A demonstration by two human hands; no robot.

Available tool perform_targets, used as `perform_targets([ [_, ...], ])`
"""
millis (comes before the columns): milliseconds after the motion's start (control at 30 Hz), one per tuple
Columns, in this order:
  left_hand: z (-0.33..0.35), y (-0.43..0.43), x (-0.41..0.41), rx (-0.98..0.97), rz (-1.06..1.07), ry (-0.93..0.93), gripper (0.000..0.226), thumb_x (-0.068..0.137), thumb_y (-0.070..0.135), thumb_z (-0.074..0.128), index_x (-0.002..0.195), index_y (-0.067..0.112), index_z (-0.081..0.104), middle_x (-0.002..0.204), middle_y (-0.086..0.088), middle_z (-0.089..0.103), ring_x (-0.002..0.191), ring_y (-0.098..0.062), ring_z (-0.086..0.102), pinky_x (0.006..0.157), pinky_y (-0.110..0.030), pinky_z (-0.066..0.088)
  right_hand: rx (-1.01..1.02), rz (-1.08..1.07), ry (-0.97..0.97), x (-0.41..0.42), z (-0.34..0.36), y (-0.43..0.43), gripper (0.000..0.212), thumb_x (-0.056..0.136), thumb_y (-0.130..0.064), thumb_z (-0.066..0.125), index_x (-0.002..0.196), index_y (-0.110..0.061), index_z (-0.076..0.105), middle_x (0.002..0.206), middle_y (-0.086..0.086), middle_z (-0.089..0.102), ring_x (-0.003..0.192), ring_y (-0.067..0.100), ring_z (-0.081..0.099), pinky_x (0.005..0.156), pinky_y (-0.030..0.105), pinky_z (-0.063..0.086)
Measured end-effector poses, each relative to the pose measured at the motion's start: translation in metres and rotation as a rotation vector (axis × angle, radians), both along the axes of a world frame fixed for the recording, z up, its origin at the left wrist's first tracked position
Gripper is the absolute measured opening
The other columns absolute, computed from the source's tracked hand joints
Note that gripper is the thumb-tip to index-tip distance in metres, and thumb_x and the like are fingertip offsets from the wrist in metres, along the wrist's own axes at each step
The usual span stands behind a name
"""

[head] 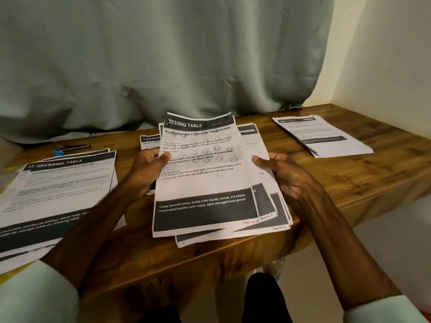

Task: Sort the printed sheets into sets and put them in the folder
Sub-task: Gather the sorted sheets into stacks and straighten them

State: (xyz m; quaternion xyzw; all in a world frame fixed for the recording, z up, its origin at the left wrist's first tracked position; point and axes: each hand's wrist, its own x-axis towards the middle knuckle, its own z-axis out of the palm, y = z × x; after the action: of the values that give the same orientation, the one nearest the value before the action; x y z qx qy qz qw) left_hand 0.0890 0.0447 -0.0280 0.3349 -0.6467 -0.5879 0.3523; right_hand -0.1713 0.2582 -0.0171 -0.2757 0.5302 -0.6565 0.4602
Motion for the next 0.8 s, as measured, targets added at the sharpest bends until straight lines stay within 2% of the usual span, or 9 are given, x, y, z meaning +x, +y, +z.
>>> perform_targets([
  [67,0.002,-0.002,0.001,0.000,0.007,-0.021,0.020,0.106,0.016,0.051,0.118,0.014,0.066,0.111,0.000,0.075,0.096,-0.020,0.076,0.071,-0.032,0.063,0.012,0.000,-0.005,-0.006,0.004,0.005,0.032,0.093,-0.006,0.067,0.125,-0.001,0.067,0.117,0.018,0.074,0.097,0.033,0.075,0.070,0.044,0.065],
  [200,0.006,-0.003,0.003,-0.010,0.041,-0.055,0.016,0.106,0.020,0.050,0.107,0.021,0.066,0.101,0.007,0.075,0.086,-0.014,0.076,0.063,-0.027,0.061,0.038,-0.018,-0.028,-0.016,0.009,0.012,0.034,0.091,-0.004,0.071,0.125,-0.004,0.068,0.120,0.017,0.073,0.108,0.039,0.071,0.089,0.058,0.058],
  [333,0.006,-0.007,0.005,-0.002,0.035,-0.045,0.016,0.105,0.019,0.053,0.109,0.022,0.068,0.100,0.009,0.077,0.089,-0.015,0.076,0.068,-0.030,0.062,0.028,-0.035,-0.037,-0.017,0.008,0.014,0.040,0.088,-0.003,0.076,0.127,-0.005,0.067,0.123,0.020,0.071,0.112,0.043,0.069,0.100,0.065,0.050],
  [467,0.005,-0.008,0.005,0.017,0.000,-0.040,0.015,0.102,0.016,0.058,0.111,0.020,0.070,0.112,0.000,0.076,0.099,-0.021,0.075,0.084,-0.040,0.059,0.005,-0.046,-0.054,-0.013,0.006,0.012,0.042,0.086,0.000,0.077,0.126,-0.001,0.068,0.123,0.022,0.070,0.112,0.043,0.068,0.100,0.065,0.050],
  [600,0.006,-0.002,0.003,0.078,0.012,-0.002,0.012,0.100,0.014,0.060,0.107,0.016,0.070,0.103,0.003,0.076,0.089,-0.016,0.076,0.072,-0.029,0.063,0.004,-0.047,-0.070,-0.010,0.008,0.009,0.044,0.083,-0.002,0.081,0.125,-0.002,0.069,0.124,0.022,0.070,0.113,0.042,0.068,0.100,0.064,0.050],
  [800,0.006,0.004,0.001,0.250,-0.085,0.056,0.024,0.100,0.013,0.059,0.123,0.013,0.067,0.112,-0.005,0.077,0.094,-0.021,0.076,0.067,-0.032,0.063,-0.035,-0.060,-0.071,0.000,0.011,-0.002,0.044,0.082,-0.003,0.081,0.125,-0.003,0.069,0.124,0.020,0.070,0.112,0.040,0.069,0.096,0.060,0.054],
])
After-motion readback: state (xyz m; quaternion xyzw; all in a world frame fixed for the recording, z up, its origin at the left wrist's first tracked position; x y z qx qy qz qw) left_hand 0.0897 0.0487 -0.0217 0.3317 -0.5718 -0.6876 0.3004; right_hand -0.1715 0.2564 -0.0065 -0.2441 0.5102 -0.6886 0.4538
